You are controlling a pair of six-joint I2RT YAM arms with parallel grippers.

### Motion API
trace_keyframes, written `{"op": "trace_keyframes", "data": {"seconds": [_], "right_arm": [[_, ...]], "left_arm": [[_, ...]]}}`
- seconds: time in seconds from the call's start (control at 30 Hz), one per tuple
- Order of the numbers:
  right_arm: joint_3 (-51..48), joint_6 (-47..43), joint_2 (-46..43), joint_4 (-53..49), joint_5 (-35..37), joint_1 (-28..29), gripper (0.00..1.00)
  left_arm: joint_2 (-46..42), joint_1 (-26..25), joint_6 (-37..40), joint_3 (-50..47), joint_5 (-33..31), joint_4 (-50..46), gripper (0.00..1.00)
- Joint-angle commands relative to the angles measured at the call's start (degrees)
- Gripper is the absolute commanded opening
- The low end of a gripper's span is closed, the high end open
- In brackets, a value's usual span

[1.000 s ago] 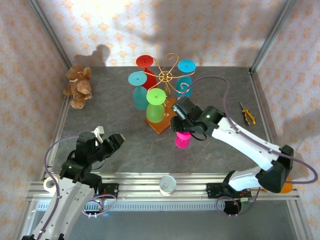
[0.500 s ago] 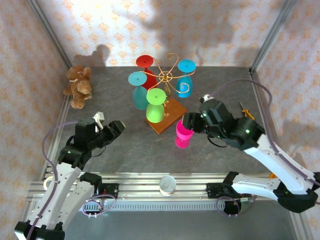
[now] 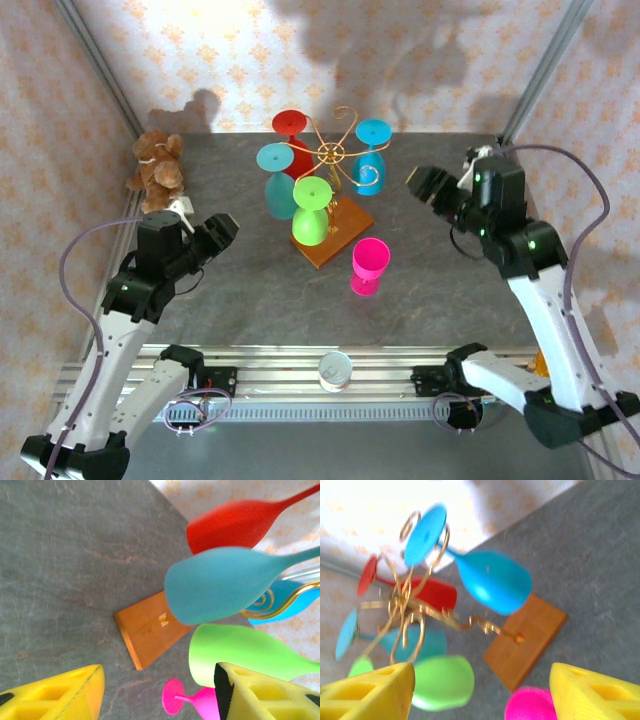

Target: Take the wine glass off the wine glass rack

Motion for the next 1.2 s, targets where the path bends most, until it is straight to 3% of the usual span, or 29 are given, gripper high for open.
{"op": "trace_keyframes", "data": {"seconds": [0.0,0.13,0.23,0.43,0.77,1.17], "right_arm": [[1.7,-1.4,4.7,7.9,-13.2,-7.0,0.71],[4.7,3.1,10.2,11.6,-22.9,-14.4,0.69],[7.1,2.1,12.6,15.1,-26.8,-14.5,0.70],[8.9,2.9,17.0,18.9,-31.8,-14.5,0.70],[2.2,5.1,13.8,24.2,-31.4,-14.2,0.72],[7.8,4.0,21.6,25.1,-26.5,-9.4,0.69]], "left_arm": [[-0.5,0.3,0.0,3.4,-5.9,-4.7,0.60],[1.0,0.3,-0.2,7.7,-9.9,-8.6,0.60],[3.8,0.3,-0.5,11.4,-9.4,-11.8,0.60],[4.1,0.3,-0.2,10.1,-8.2,-6.7,0.61],[12.7,0.3,1.3,12.7,1.0,-3.8,0.59],[7.7,0.3,5.1,13.0,-3.5,-7.8,0.59]]}}
